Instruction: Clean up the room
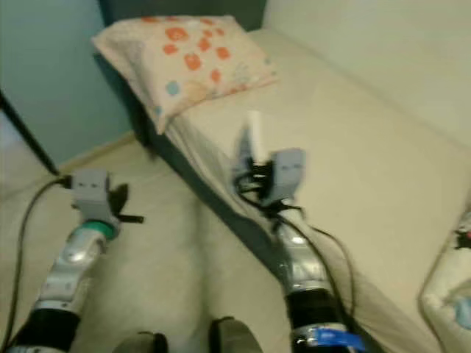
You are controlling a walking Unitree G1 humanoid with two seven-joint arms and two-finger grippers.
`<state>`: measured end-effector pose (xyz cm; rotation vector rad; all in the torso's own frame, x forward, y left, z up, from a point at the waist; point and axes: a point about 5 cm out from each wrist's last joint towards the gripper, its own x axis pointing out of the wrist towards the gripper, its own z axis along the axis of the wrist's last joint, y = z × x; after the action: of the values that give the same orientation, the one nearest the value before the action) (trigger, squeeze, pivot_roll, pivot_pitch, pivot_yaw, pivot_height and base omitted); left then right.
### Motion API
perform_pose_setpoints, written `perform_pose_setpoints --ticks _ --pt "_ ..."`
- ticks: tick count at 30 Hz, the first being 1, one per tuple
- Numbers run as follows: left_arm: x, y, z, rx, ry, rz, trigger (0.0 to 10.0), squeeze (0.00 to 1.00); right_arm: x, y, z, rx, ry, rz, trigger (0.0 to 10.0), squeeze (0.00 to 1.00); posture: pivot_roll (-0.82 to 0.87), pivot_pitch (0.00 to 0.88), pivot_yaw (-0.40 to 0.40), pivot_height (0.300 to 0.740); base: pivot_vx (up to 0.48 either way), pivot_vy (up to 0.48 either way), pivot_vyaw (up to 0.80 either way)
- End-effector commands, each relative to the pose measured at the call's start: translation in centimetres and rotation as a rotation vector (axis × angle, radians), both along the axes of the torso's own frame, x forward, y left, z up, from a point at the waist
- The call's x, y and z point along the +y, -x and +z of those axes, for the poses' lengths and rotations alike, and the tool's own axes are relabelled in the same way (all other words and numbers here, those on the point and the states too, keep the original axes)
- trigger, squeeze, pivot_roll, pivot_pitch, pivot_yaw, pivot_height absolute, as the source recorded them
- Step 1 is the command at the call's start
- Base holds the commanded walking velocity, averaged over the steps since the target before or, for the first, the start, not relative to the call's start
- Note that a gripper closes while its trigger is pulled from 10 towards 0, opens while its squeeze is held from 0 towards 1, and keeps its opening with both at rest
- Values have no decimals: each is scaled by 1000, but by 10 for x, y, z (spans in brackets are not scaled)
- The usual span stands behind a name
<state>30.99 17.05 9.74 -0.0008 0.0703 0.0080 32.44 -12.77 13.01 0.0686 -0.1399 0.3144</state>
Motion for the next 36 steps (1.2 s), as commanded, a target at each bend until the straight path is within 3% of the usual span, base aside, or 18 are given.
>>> perform_pose_setpoints --ticks 1,9,14,22,36 --pt "-5 3 -4 9 0 -12 10000 0 -12 0 3 -24 -11 -41 10000 0 -53 86 -20 740 345 0 0" --pt "2 0 11 -39 -21 0 10000 0 -12 -12 11 -36 -63 -66 10000 0 10 106 -43 740 332 0 0" --pt "-3 -4 25 -78 -20 -10 10000 0 -13 -17 24 -69 -55 -44 10000 0 29 123 -39 740 325 0 0" --pt "-25 -9 17 -63 9 -47 10000 0 -37 -14 32 -112 -58 -147 10000 0 -56 88 -21 740 327 0 0" --pt "-26 -10 21 -70 2 -64 10000 0 -38 -15 24 -84 -53 -145 10000 0 -44 73 -29 740 318 0 0"
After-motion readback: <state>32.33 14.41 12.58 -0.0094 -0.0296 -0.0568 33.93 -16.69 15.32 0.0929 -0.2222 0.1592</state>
